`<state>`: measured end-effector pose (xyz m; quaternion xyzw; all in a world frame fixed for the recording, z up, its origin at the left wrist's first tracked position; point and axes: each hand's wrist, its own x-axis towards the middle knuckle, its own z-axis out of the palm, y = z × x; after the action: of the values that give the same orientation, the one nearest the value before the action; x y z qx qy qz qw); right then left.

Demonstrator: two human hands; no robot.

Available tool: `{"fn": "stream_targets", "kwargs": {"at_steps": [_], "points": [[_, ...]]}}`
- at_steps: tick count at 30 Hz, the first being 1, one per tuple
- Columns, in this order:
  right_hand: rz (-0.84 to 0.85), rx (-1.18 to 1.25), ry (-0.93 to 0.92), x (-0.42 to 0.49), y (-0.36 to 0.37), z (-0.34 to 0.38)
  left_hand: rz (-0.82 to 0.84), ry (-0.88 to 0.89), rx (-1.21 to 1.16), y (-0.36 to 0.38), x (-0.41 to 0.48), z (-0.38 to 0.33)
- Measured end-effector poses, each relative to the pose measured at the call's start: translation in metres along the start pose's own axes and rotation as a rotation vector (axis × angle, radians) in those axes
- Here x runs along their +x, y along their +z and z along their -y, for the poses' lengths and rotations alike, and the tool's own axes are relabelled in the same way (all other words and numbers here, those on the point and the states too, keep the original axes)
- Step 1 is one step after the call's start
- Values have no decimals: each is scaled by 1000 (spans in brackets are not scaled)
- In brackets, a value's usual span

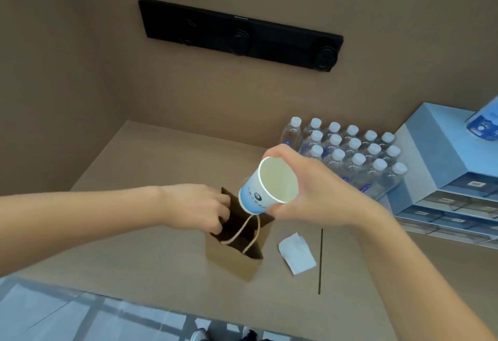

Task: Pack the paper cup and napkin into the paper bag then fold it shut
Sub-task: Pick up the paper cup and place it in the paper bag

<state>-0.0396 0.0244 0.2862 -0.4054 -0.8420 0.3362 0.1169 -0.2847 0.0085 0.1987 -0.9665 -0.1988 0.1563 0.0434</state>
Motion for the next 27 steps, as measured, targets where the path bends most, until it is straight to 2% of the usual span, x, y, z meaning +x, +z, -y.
{"fn": "stream_targets", "kwargs": {"at_steps": [4,9,12,18,23,27], "points": [[80,-69,39,16,15,7,123,-37,-113,8,3,10],[137,-280,80,17,37,9,-36,-59,-232,19,-3,-5],[177,-309,84,18,49,12,-175,-84,-326,21,-5,-17],[352,-403,131,26,73,9,-291,-172,-380,26,-12,-35],[297,-586,131,35,94,13,-175,-270,-455,34,-18,-37],[289,-729,114,40,110,17,-213,-305,-477,35,-22,-38]]}}
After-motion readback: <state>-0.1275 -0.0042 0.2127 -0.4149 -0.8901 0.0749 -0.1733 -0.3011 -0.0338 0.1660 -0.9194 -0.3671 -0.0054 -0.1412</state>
